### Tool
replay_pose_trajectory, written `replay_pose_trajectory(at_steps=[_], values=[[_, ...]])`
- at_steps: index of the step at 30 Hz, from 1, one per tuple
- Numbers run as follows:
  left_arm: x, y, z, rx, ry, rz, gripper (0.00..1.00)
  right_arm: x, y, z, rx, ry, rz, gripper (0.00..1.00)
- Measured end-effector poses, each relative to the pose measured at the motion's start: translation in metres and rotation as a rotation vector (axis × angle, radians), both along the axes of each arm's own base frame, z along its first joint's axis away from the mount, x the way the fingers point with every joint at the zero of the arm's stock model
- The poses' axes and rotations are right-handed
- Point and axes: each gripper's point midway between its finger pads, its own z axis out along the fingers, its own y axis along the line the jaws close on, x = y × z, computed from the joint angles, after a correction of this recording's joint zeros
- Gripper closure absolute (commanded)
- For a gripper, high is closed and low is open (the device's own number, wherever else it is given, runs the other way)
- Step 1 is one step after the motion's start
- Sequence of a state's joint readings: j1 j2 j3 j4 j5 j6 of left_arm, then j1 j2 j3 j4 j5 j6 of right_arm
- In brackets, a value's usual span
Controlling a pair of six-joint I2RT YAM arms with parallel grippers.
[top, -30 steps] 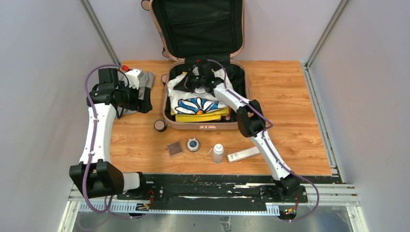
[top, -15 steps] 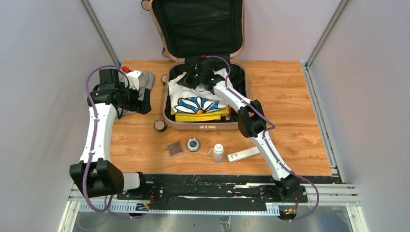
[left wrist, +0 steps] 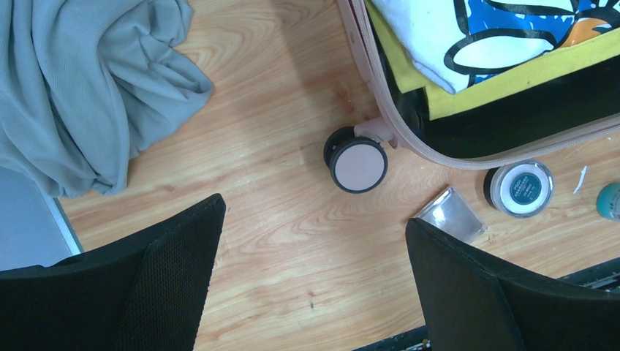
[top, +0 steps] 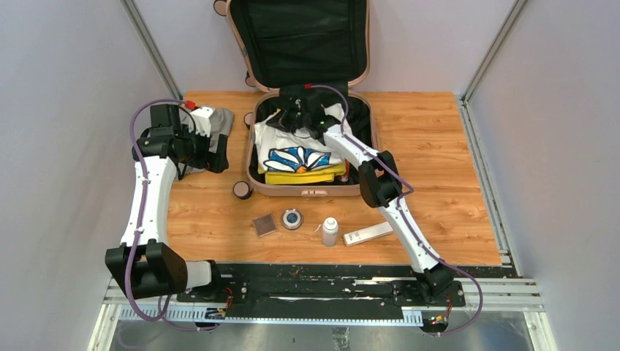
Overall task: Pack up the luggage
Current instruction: Place the clothes in the luggage.
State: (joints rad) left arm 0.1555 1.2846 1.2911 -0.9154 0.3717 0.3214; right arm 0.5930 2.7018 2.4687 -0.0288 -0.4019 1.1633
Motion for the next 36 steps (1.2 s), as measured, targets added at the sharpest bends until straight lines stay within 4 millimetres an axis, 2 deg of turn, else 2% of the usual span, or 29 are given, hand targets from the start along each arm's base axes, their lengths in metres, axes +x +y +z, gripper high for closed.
replay_pose_trajectory(at_steps=[2, 8, 12, 18, 20, 24, 27, 29, 31, 36], values=[[0.000, 0.000, 0.000, 0.002, 0.000, 0.002, 0.00, 0.001, 0.000, -0.002, 0.003, 0.006, -0.009, 0.96], [0.000, 0.002, -0.001, 0.011, 0.002, 0.008, 0.00, 0.005, -0.013, -0.013, -0.076, 0.053, -0.148, 0.94], [0.000, 0.003, -0.002, 0.012, 0.005, 0.010, 0.00, 0.007, -0.023, -0.012, -0.159, 0.064, -0.252, 0.94], [0.003, 0.001, -0.009, -0.004, 0.033, 0.009, 0.00, 0.012, -0.034, -0.007, -0.220, 0.062, -0.309, 0.90], [0.003, -0.001, -0.011, -0.020, 0.041, 0.007, 0.00, 0.015, -0.033, -0.004, -0.217, 0.051, -0.296, 0.85], [0.004, -0.007, -0.009, -0.041, 0.039, -0.006, 0.00, 0.021, -0.036, 0.003, -0.204, 0.017, -0.253, 0.65], [0.004, -0.011, -0.007, -0.050, 0.035, -0.014, 0.00, 0.023, -0.048, 0.013, -0.193, -0.002, -0.215, 0.50], [0.005, -0.013, -0.005, -0.053, 0.031, -0.018, 0.00, 0.025, -0.065, 0.019, -0.204, -0.007, -0.202, 0.43], [0.006, -0.017, -0.003, -0.056, 0.029, -0.023, 0.00, 0.027, -0.088, 0.028, -0.218, -0.010, -0.205, 0.41], [0.008, -0.034, -0.001, -0.048, 0.028, -0.070, 0.00, 0.031, -0.172, 0.064, -0.256, -0.035, -0.270, 0.47]])
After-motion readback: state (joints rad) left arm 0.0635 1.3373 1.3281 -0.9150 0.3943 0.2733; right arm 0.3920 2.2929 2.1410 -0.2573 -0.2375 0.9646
